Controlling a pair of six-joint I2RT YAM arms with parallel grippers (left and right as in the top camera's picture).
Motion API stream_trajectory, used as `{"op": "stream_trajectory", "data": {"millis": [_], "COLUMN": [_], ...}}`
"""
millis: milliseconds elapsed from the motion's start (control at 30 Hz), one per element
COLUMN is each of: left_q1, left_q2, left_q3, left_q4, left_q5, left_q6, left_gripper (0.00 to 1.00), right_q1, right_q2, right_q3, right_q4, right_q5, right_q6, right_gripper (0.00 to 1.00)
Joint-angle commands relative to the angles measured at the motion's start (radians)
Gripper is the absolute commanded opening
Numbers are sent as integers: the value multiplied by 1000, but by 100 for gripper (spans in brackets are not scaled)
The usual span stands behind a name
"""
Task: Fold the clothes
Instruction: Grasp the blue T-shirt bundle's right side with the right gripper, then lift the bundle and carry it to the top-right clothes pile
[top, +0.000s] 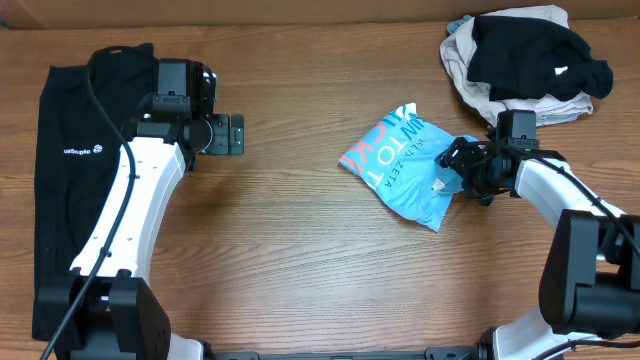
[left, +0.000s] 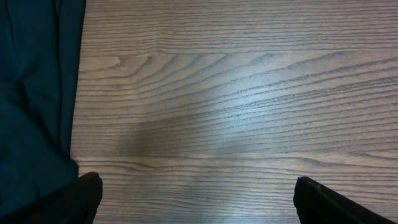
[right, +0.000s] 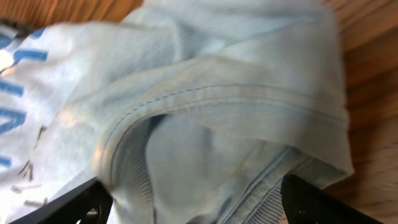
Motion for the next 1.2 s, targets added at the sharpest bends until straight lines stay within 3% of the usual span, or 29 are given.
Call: {"op": "stream_trajectory", "data": {"millis": [0,233,300,400,467,567,733,1167], "left_q1": [4,4,4,4,4,4,4,4], "left_q2": [0,0,0,0,0,0,0,0], "left_q3": [17,17,17,17,16,16,15,15], "left_q4": [1,-13,-14,-13,-14,-14,-14,-26], "left_q5": [12,12,12,12,12,12,12,11], "left_q6": [-14,-14,-14,-14,-14,-14,-14,-14], "left_gripper": [100,100,100,100,100,100,100,100], "right_q1": [56,135,150,156,156,156,154,72], "right_q2": [67,67,67,67,67,67,66,-6], "right_q3": [-42,-42,-42,-42,-42,-42,-32,242], "right_q4": [-24,-25,-4,48,101,195,318,229], "right_q5": [-81,-55,-55,-57,-77,-147,-283,-591], "right_q6": [-27,-25,-25,-25,-25,-26,-25,3], "right_gripper": [91,88,67,47,27,5,4,4]}}
